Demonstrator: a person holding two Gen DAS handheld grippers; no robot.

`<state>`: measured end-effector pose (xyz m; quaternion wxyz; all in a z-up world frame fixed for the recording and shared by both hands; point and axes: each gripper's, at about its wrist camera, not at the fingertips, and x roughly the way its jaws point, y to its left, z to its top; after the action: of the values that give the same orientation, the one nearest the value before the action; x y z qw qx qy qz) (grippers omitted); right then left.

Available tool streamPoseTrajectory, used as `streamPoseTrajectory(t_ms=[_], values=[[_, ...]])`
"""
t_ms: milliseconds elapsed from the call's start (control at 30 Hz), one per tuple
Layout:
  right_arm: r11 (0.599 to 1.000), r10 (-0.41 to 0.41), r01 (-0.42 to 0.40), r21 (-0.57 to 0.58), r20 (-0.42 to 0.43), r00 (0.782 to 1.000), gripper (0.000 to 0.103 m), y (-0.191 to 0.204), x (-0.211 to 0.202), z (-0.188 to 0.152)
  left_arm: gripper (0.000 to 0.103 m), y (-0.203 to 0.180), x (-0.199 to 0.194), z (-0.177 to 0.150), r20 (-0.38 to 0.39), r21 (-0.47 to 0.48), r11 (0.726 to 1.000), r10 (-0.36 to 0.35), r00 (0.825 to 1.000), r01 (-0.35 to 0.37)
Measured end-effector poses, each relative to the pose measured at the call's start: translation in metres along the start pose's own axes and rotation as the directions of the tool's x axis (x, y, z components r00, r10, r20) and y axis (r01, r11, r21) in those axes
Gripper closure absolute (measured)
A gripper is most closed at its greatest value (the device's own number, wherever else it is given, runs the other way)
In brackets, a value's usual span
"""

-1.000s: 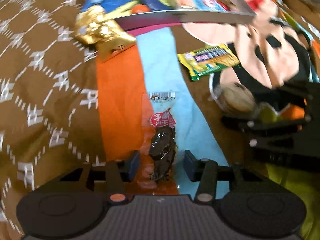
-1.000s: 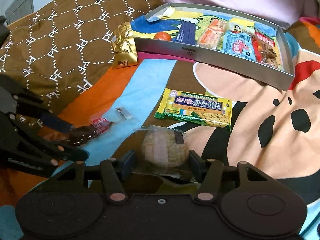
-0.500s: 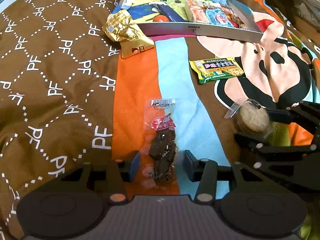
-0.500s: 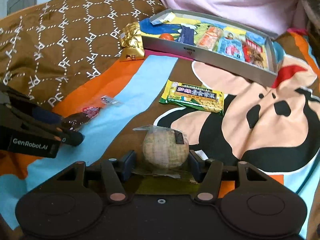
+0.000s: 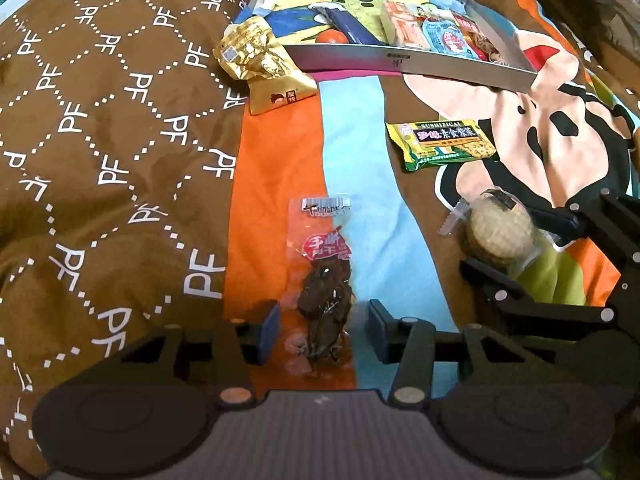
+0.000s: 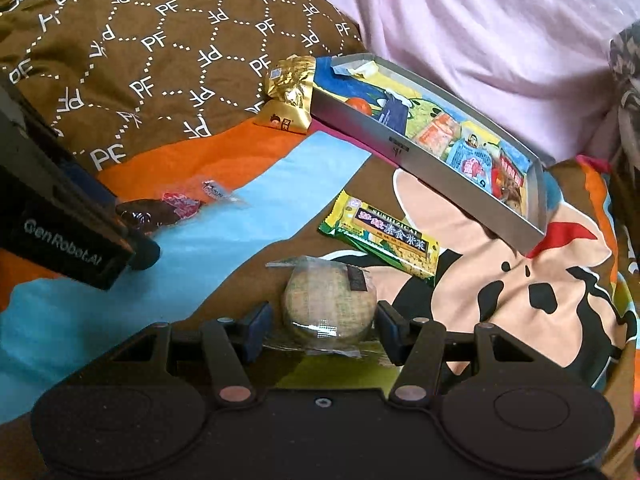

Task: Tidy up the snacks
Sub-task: 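Carry the dark candy pack and round biscuit pack over the tray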

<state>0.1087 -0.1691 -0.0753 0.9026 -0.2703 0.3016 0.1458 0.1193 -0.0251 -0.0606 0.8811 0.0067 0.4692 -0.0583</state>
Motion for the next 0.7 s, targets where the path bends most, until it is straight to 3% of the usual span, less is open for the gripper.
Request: streamPoseTrajectory(t_ms=[433,700], values=[[1.0,0.003,-0.003,0.014,-0.006,1.0,0.045,-0.0015,0.0,0.0007,0.054,-0.0016,-0.0003,-0.0012,-0.004,0.001,1.0,0.009,1.0,-0.009],[1.0,-0.007,0.007,-0.004,0.005,1.0,0.045,0.0007,-0.0002,0.0016,0.054,-0.0012,-0.0067,-0.0014,0.018,-0.05,0.998,-0.023,1.0,0.024]])
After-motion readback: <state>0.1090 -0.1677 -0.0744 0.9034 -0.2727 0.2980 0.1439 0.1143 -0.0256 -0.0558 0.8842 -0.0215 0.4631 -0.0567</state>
